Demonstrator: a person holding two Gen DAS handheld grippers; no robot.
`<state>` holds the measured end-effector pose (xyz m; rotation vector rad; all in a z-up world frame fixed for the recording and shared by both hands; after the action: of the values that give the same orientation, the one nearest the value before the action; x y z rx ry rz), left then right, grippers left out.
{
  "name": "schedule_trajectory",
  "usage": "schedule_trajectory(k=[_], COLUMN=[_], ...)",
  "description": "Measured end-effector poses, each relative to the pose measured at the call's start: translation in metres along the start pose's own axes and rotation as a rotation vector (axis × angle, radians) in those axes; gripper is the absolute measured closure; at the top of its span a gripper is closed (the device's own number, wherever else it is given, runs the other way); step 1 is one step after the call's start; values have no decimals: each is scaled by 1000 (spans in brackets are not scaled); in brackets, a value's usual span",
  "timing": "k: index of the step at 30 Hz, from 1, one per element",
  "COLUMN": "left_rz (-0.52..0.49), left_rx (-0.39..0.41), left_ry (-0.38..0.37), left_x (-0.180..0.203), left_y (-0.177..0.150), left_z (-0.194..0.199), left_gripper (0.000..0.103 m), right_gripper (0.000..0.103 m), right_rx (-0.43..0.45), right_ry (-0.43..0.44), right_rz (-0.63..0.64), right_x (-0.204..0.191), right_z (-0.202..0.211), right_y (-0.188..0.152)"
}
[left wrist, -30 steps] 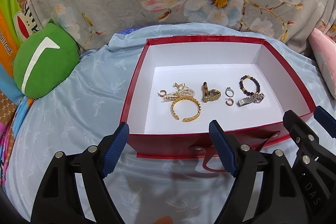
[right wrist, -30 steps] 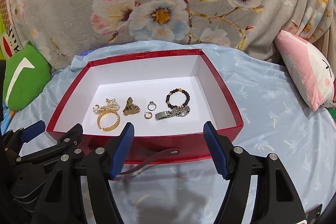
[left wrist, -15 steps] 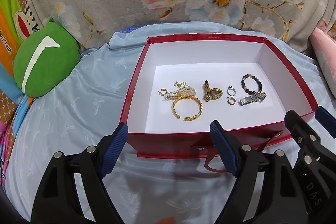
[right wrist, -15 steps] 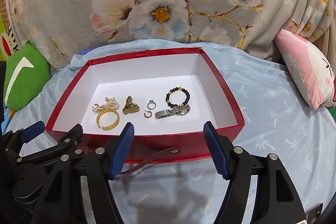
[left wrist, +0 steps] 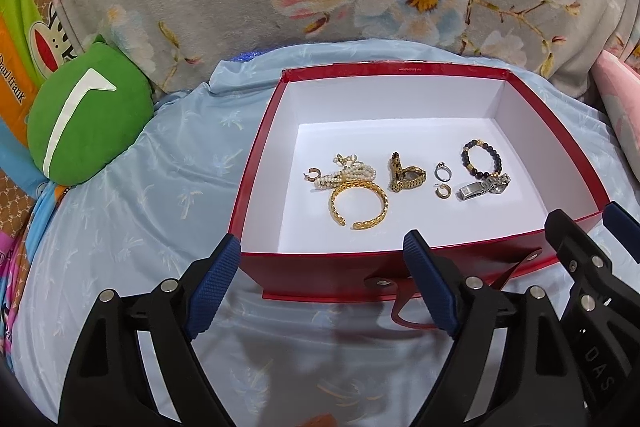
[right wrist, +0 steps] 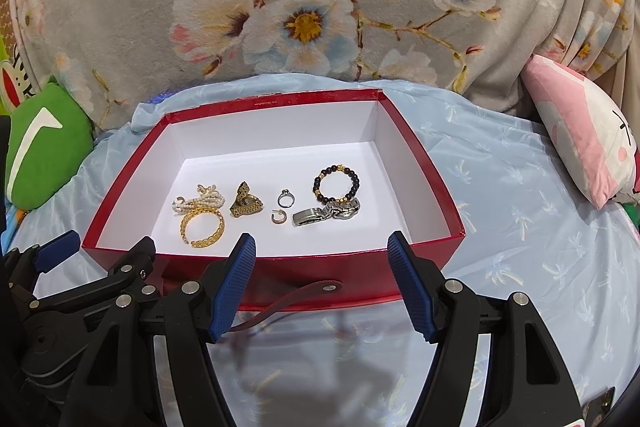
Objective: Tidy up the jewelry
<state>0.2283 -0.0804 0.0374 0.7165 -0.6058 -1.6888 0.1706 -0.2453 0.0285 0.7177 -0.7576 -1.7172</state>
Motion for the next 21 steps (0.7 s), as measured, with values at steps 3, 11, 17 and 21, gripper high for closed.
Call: schedule_trajectory(k=[3,11,17,21], left_rz=[-1,-2,-3,6], left_rx=[0,-1,2,6], left_ry=[0,0,-2,12], left_x=[0,0,1,0], left_y=[0,0,-3,-3], left_z=[0,0,-2,-1], left_gripper=[22,22,22,22], right_gripper=[36,36,36,36], right_rx=[-1,-1,-3,-3], right_ry=[0,-1,-2,-3], right_rz=[1,2,2,2], right_x=[0,0,3,2], right_z=[0,0,-2,-2], right_y=[0,0,-3,-4])
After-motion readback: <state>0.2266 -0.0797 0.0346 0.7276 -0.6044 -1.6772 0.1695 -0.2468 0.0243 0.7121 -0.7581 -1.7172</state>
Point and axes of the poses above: each gripper's, at about its wrist camera, not at the fingertips, and z roughly against the way its jaws point, x to its right, y to its top, the point moved 1 cm from there along -z, roughly the way its jaws point, and after that the axes turned 3 degrees about -z, right-handed, at the moved point
